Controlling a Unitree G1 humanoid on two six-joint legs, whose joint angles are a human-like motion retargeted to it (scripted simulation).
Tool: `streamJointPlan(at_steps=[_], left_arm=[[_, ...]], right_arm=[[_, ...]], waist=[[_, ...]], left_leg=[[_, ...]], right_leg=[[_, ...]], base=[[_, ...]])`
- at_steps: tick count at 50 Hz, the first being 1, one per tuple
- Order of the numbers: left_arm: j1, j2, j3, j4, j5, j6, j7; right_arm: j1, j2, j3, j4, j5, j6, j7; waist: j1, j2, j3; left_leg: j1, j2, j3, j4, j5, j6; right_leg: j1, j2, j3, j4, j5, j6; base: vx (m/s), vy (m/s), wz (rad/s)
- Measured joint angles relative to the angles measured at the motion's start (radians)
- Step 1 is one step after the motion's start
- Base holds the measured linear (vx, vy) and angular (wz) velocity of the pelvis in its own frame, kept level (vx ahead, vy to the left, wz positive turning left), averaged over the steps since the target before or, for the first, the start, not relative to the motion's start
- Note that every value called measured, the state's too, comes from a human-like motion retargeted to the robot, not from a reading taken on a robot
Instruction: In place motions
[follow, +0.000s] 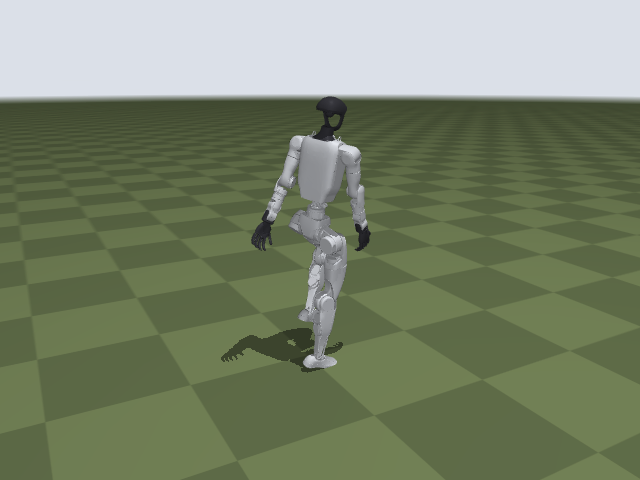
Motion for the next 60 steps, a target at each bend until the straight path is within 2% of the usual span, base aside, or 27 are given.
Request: streamJointPlan(at_steps=[5,10,15,16,17,18,19,20,22,25,28,33,37,42,47,50,53,55,56,58,60], left_arm=[[0.052,-0.011,0.017,-0.003,0.067,0.003,-0.058],[0.06,0.009,0.005,-0.043,0.113,-0.027,-0.078],[0.039,0.027,0.007,-0.085,0.089,-0.048,-0.047],[0.033,0.03,0.011,-0.093,0.078,-0.055,-0.046],[0.027,0.033,0.015,-0.101,0.067,-0.061,-0.045],[0.021,0.035,0.019,-0.109,0.055,-0.067,-0.047],[0.017,0.037,0.022,-0.117,0.043,-0.073,-0.051],[0.012,0.039,0.025,-0.124,0.029,-0.078,-0.056],[0.0,0.043,0.028,-0.135,0.001,-0.083,-0.072],[-0.034,0.052,0.026,-0.151,-0.016,-0.091,-0.087],[-0.067,0.07,-0.008,-0.175,-0.018,-0.101,-0.1],[-0.086,0.064,-0.006,-0.202,-0.016,-0.096,-0.073],[-0.07,0.049,0.02,-0.181,-0.031,-0.095,-0.074],[-0.076,0.044,0.042,-0.091,-0.055,-0.056,-0.056],[-0.128,0.065,-0.01,0.021,-0.139,-0.029,-0.013],[-0.158,0.067,-0.074,0.043,-0.182,-0.007,0.025],[-0.214,0.064,-0.154,0.043,-0.176,-0.006,0.032],[-0.274,0.058,-0.205,0.043,-0.151,-0.006,0.02],[-0.313,0.058,-0.216,0.043,-0.136,-0.009,0.014],[-0.375,0.056,-0.231,0.03,-0.116,-0.021,0.004],[-0.435,0.055,-0.232,0.008,-0.113,-0.042,-0.014]], right_arm=[[-0.021,0.006,0.024,-0.076,-0.084,0.031,-0.002],[0.028,-0.001,0.057,-0.066,-0.127,0.034,-0.026],[0.105,-0.001,0.059,0.023,-0.098,0.058,-0.001],[0.118,-0.002,0.057,0.044,-0.089,0.062,0.015],[0.13,-0.003,0.058,0.064,-0.079,0.067,0.03],[0.14,-0.006,0.062,0.084,-0.07,0.071,0.045],[0.147,-0.009,0.07,0.102,-0.065,0.076,0.059],[0.153,-0.013,0.08,0.12,-0.062,0.08,0.073],[0.16,-0.019,0.1,0.14,-0.085,0.095,0.09],[0.162,-0.019,0.109,0.13,-0.125,0.105,0.083],[0.159,-0.026,0.111,0.101,-0.145,0.09,0.087],[0.153,-0.026,0.118,0.074,-0.156,0.102,0.081],[0.166,-0.02,0.109,0.073,-0.172,0.099,0.085],[0.226,-0.03,0.091,0.076,-0.259,0.097,0.094],[0.306,-0.057,0.06,0.102,-0.342,0.114,0.045],[0.362,-0.073,0.045,0.108,-0.376,0.118,0.046],[0.419,-0.083,0.013,0.109,-0.419,0.111,0.071],[0.448,-0.095,-0.012,0.122,-0.423,0.117,0.091],[0.454,-0.099,-0.02,0.133,-0.414,0.121,0.102],[0.471,-0.101,-0.034,0.155,-0.401,0.128,0.128],[0.484,-0.102,-0.047,0.176,-0.398,0.139,0.166]], waist=[[0.005,0.002,-0.015],[-0.011,0.001,-0.055],[-0.037,0.003,-0.103],[-0.036,0.013,-0.111],[-0.037,0.023,-0.12],[-0.041,0.032,-0.129],[-0.04,0.043,-0.137],[-0.037,0.056,-0.144],[-0.077,0.073,-0.166],[-0.123,0.058,-0.175],[-0.112,0.051,-0.148],[-0.047,0.039,-0.102],[-0.053,0.045,-0.114],[-0.07,0.043,-0.134],[-0.043,0.049,-0.117],[-0.037,0.069,-0.101],[-0.051,0.081,-0.057],[-0.093,0.03,0.0],[-0.108,-0.003,0.025],[-0.147,-0.042,0.053],[-0.167,-0.049,0.062]], left_leg=[[0.004,-0.014,0.011,-0.016,-0.012,-0.006],[0.139,-0.063,-0.033,-0.223,-0.002,-0.024],[0.397,-0.161,-0.162,-0.666,0.084,-0.086],[0.458,-0.165,-0.197,-0.775,0.042,-0.13],[0.517,-0.161,-0.202,-0.873,-0.009,-0.16],[0.574,-0.142,-0.147,-0.952,-0.077,-0.163],[0.617,-0.133,-0.112,-1.032,-0.093,-0.166],[0.652,-0.128,-0.086,-1.114,-0.083,-0.169],[0.677,-0.121,-0.119,-1.207,-0.014,-0.224],[0.662,-0.105,-0.09,-1.235,0.011,-0.272],[0.654,-0.136,-0.161,-1.211,0.009,-0.224],[0.675,-0.138,-0.131,-1.185,-0.003,-0.192],[0.7,-0.142,-0.118,-1.212,0.004,-0.175],[0.717,-0.151,-0.135,-1.217,0.006,-0.15],[0.75,-0.147,-0.137,-1.212,0.003,-0.123],[0.768,-0.123,-0.139,-1.211,0.005,-0.115],[0.809,-0.115,-0.135,-1.216,0.006,-0.104],[0.852,-0.203,-0.165,-1.209,0.001,-0.07],[0.869,-0.251,-0.175,-1.202,-0.006,-0.057],[0.892,-0.3,-0.203,-1.195,-0.013,-0.045],[0.893,-0.306,-0.206,-1.201,-0.013,-0.039]], right_leg=[[0.002,-0.012,-0.005,-0.004,-0.003,0.0],[0.004,-0.01,-0.031,-0.012,-0.01,0.0],[0.014,-0.002,-0.04,-0.009,-0.005,-0.007],[0.016,0.013,-0.037,-0.008,-0.004,-0.015],[0.017,0.029,-0.036,-0.007,-0.003,-0.022],[0.018,0.043,-0.037,-0.007,-0.003,-0.03],[0.018,0.059,-0.032,-0.006,-0.002,-0.039],[0.019,0.077,-0.025,-0.005,-0.001,-0.048],[0.013,0.096,-0.049,-0.003,-0.004,-0.068],[-0.001,0.072,-0.084,-0.002,-0.015,-0.081],[0.005,0.06,-0.095,-0.002,-0.033,-0.099],[0.018,0.041,-0.051,0.008,-0.047,-0.136],[0.023,0.042,-0.042,0.015,-0.05,-0.174],[0.034,0.035,-0.041,0.031,-0.038,-0.225],[0.04,0.023,-0.043,0.113,0.032,-0.317],[0.004,0.021,-0.022,0.248,0.14,-0.404],[-0.056,-0.007,0.023,0.463,0.296,-0.512],[-0.139,-0.106,0.132,0.749,0.349,-0.524],[-0.188,-0.125,0.225,0.891,0.349,-0.524],[-0.262,-0.108,0.363,1.102,0.349,-0.524],[-0.329,-0.072,0.432,1.235,0.349,-0.524]], base=[[0.06,0.07,0.17],[0.09,0.04,0.33],[0.15,0.09,0.2],[0.16,0.1,-0.09],[0.15,0.07,-0.11],[0.15,0.09,-0.15],[0.16,0.12,-0.25],[0.15,0.15,-0.08],[0.08,0.13,0.47],[-0.06,0.14,0.64],[0.01,0.12,0.04],[0.05,0.18,-0.66],[0.09,0.18,-0.26],[0.12,0.16,0.02],[0.09,0.16,-0.19],[0.06,0.18,-0.21],[0.06,0.23,0.07],[0.04,0.3,0.87],[0.06,0.2,0.86],[0.07,0.04,0.63],[0.05,0.05,0.25]])
